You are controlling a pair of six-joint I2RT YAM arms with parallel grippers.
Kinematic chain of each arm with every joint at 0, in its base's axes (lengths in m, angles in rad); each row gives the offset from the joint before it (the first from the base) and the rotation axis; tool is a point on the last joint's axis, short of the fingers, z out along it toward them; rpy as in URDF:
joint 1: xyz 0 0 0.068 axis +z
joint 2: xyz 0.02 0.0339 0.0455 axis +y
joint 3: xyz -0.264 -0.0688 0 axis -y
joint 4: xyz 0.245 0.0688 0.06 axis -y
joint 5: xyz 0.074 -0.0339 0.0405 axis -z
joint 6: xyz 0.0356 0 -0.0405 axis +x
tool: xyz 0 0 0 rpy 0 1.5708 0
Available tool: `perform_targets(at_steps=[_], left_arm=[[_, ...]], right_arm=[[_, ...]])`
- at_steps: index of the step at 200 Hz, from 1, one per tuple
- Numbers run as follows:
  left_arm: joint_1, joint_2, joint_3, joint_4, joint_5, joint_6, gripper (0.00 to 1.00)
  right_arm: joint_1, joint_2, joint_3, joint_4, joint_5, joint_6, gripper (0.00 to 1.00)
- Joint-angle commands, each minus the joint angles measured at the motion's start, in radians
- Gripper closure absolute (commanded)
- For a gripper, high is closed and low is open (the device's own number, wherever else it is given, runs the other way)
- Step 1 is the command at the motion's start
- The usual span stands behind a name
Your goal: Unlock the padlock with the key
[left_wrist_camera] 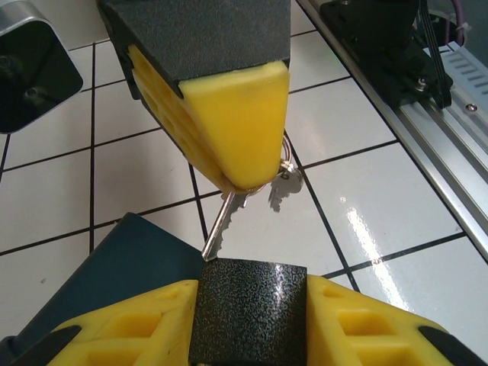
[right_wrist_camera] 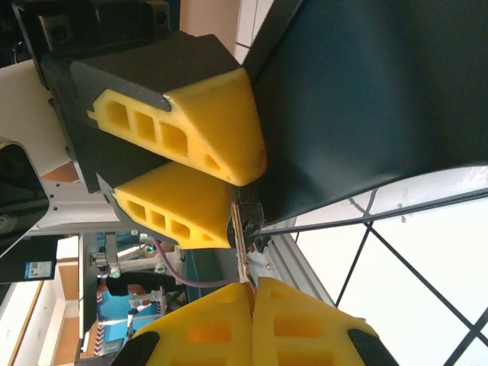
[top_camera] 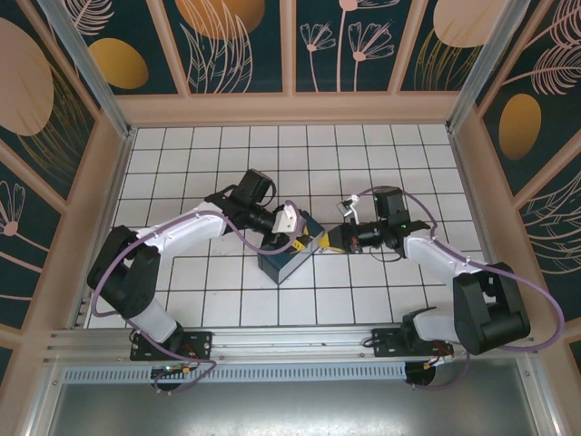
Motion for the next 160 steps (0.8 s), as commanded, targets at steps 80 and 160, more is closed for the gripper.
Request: perform_targets(at_steps=[80,160], left_arm=[[0.046,0.015,0.045,-0.021,0.166,0.081,0.65],[0.047,0.028,0.047,-0.034,0.130,0.095,0.66]], right_arm=[[0.025,0.004,0.081,-0.250,0.001,-0.205,1.00],[0.023,0.066,0.154,-0.313,-0.015,-0.283,1.00]])
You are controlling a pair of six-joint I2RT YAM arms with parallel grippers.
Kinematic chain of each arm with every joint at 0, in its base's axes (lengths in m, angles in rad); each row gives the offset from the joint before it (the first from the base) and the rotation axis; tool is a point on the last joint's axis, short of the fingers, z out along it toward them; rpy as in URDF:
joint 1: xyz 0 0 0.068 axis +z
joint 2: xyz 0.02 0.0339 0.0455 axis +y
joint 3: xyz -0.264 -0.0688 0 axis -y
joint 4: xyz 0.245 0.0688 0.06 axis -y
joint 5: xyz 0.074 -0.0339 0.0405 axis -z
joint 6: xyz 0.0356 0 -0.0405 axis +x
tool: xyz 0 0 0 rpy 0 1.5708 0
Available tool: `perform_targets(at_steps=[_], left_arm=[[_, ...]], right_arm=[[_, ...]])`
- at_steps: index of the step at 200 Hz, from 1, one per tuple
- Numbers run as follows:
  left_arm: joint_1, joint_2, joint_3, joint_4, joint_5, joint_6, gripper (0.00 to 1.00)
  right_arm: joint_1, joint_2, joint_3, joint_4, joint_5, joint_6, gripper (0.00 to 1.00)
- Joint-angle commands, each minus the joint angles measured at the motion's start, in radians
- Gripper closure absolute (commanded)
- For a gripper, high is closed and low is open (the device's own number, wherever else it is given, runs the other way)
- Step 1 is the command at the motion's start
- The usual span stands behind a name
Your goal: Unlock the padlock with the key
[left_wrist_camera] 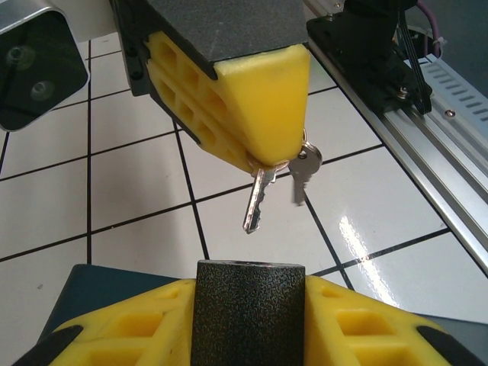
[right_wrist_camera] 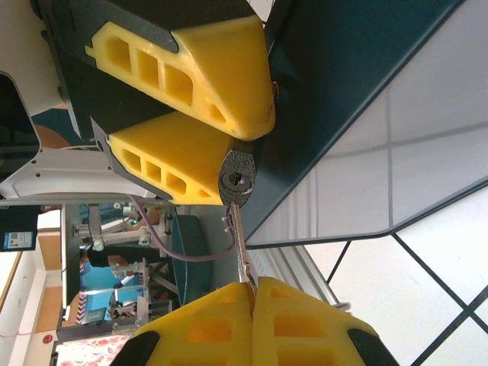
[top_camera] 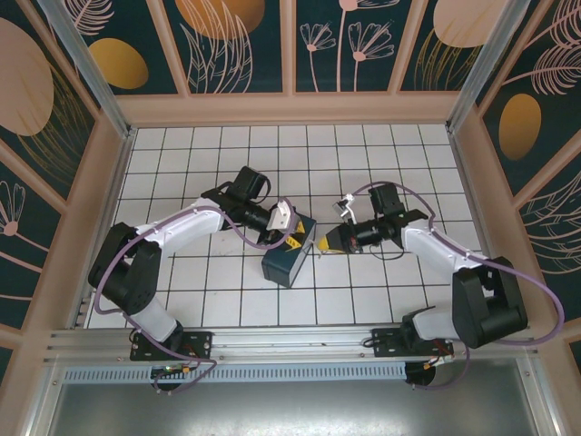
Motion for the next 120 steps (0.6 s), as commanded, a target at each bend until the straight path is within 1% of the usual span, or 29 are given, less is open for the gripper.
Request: perform_targets(at_steps=[1,23,62,83,120], left_arm=[[0.002,0.008,0.034,0.004,0.042,0.033,0.66],[0.002,0.017,0.036,0.004,0.044,0.032,0.66],[0.001,0.025,0.039,0.004,0.027,0.036,0.66],[0.002,0.026,0.042,0.000,0.021,0.040,0.66],[0.003,0.028,0.047,-0.011,0.011,0.047,0.66]], right_arm=[[0.006,0.026,0.050,-0.062,-0.020,-0.064,1.00],[0.006,0.063,0.093,-0.140,-0.015,-0.133,1.00],[0.009,0.081,0.125,-0.190,-0.014,-0.187,1.00],[0.009,0.098,0.139,-0.237,0.008,-0.223,1.00],[0.019,0.110,0.151,-0.247,0.023,-0.236,1.00]])
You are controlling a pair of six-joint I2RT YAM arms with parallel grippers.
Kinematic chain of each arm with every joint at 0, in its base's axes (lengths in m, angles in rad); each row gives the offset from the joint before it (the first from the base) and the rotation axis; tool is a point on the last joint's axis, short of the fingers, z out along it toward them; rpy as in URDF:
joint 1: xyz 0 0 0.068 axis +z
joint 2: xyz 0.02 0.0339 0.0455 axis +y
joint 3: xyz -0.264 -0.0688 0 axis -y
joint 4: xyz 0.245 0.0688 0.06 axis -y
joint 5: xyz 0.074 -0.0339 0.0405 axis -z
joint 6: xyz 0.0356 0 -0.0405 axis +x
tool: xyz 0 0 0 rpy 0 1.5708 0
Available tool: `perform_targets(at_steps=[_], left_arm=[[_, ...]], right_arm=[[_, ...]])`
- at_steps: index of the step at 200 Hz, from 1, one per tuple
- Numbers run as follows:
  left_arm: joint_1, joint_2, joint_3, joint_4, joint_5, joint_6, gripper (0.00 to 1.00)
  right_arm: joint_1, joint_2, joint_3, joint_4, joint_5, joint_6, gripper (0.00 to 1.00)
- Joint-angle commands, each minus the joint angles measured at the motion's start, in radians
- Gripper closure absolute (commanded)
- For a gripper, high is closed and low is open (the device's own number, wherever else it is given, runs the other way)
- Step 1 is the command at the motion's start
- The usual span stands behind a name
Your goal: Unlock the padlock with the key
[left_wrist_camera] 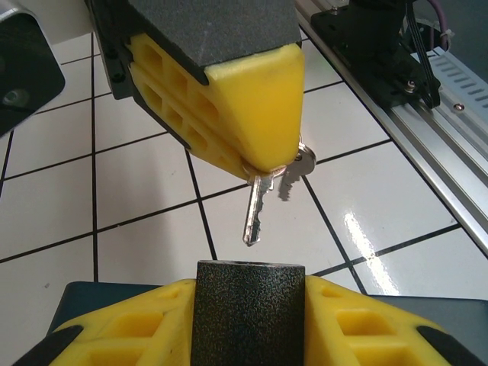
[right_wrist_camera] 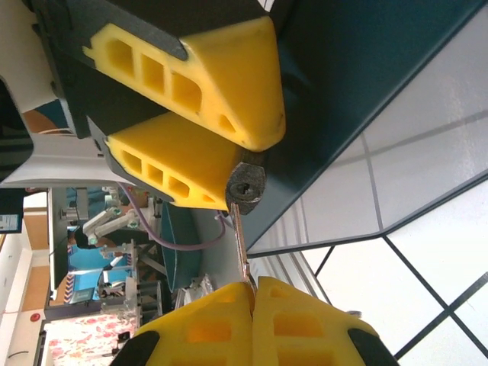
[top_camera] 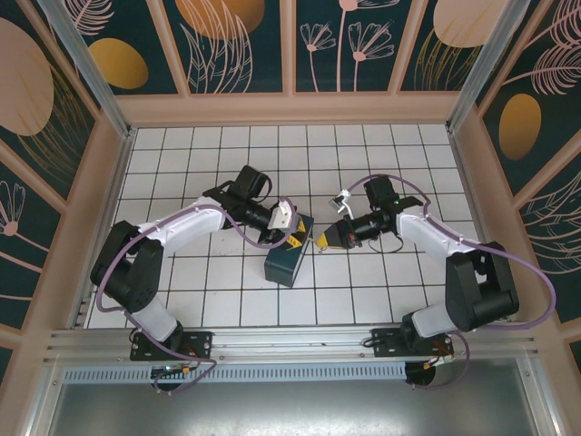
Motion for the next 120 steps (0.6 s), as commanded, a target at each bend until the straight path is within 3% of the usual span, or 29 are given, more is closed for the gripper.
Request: perform_targets(at_steps=[1,120], left_arm=[[0.003,0.012,0.031,-0.011,0.022,0.036,0.66],[0.003,0.023,0.036,-0.028,0.017,0.052,0.66]], right_arm=[[0.018,0.015,0.034,-0.054,0.013,-0.044,1.00],[0.015,0.025,0.053,-0.041,0.039,-0.037,1.00]])
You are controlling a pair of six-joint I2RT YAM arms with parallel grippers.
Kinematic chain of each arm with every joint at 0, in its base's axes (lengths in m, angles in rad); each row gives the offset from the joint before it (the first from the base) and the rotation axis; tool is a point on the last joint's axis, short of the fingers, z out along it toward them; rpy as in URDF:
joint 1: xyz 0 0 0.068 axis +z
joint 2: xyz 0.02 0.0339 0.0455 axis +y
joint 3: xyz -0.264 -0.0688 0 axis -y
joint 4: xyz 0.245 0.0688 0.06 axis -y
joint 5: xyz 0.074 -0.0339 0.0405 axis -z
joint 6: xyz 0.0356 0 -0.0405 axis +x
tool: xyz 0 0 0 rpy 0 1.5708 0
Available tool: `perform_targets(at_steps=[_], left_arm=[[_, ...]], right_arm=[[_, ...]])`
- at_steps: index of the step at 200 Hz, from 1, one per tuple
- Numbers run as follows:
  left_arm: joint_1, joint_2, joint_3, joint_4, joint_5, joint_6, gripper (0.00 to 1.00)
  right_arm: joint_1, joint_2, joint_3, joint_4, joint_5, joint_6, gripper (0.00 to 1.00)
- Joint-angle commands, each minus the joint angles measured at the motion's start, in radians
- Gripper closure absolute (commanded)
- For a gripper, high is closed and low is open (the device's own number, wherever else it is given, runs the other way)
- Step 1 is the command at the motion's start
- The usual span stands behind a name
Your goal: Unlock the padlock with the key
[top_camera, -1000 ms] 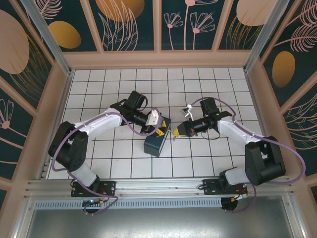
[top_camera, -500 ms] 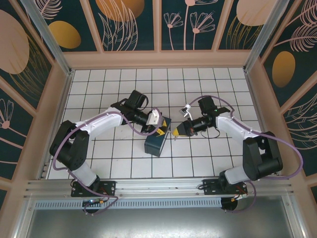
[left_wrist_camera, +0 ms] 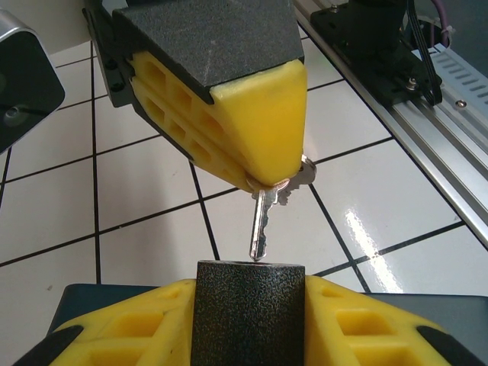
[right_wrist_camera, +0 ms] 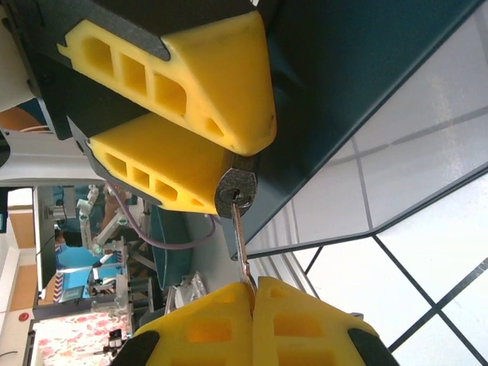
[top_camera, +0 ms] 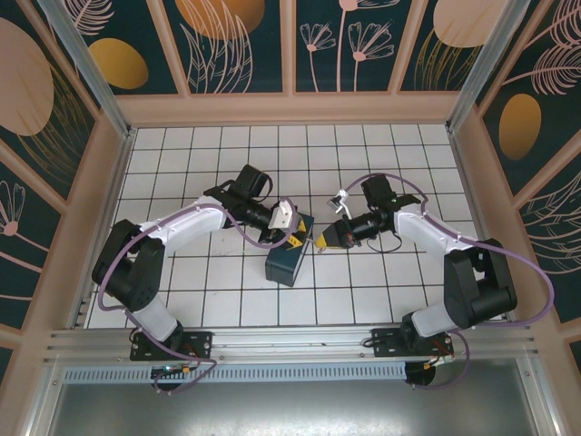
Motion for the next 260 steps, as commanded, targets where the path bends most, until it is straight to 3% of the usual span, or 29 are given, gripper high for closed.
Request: perform_targets(at_steps=[1,260], left_arm=[[0.003,0.012,0.026,-0.022,0.016,0.033,0.66],[0.000,0.016,0.027,-0.029,-0.022,0.044,0.67]], right_arm=[[0.003,0.006,0.030,-0.018,0.004,-0.022,1.00],[-0.009,0.025,0.055,-0.006,-0.023,-0.007,1.00]])
